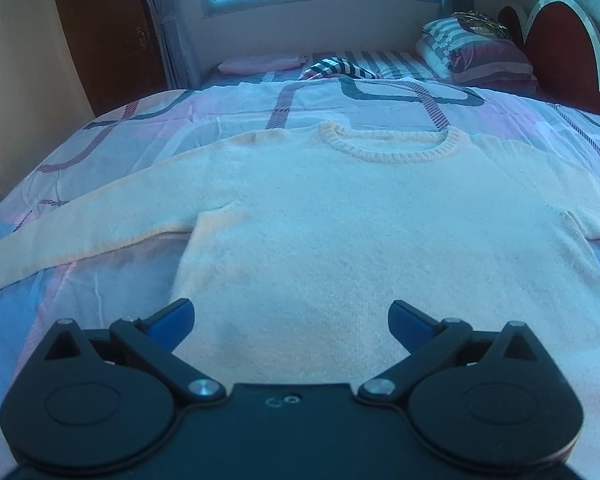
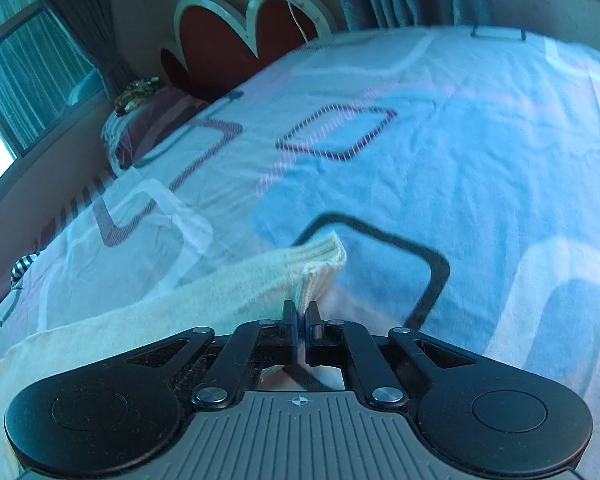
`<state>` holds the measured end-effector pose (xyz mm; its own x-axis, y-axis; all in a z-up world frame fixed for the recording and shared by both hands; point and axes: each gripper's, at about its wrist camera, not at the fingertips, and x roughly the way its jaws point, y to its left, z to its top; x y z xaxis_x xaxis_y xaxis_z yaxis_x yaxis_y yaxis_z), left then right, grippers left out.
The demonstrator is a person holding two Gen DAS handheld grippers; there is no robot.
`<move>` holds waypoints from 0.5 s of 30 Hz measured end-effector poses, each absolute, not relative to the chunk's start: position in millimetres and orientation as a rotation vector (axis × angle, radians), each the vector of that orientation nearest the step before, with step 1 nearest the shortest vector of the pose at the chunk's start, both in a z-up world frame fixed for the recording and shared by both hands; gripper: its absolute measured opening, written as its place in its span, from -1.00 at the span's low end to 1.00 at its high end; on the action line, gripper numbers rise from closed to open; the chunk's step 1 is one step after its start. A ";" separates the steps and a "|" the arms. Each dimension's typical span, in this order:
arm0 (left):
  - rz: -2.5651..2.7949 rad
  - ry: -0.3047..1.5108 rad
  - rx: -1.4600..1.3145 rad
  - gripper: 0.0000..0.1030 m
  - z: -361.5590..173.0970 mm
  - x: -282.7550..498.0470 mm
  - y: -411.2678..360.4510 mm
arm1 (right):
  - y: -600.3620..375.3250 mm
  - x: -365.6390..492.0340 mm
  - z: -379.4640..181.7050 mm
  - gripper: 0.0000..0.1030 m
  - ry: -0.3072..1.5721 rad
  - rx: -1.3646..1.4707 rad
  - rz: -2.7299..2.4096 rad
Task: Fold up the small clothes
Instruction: 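Carry the held cuff across the sweater body and open the right gripper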
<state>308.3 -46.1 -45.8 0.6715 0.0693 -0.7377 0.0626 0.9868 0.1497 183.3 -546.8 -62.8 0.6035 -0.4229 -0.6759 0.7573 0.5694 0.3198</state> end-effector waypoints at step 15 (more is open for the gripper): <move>0.058 0.874 0.170 0.99 -55.0 320.3 -4.0 | -472.0 273.2 -34.3 -0.96 0.600 0.402 -0.595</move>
<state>320.3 -4.0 -55.0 0.6415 0.1202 -0.7577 0.0185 0.9849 0.1719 273.2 -472.0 -34.2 0.6684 -0.3995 -0.6274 0.6237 0.7606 0.1802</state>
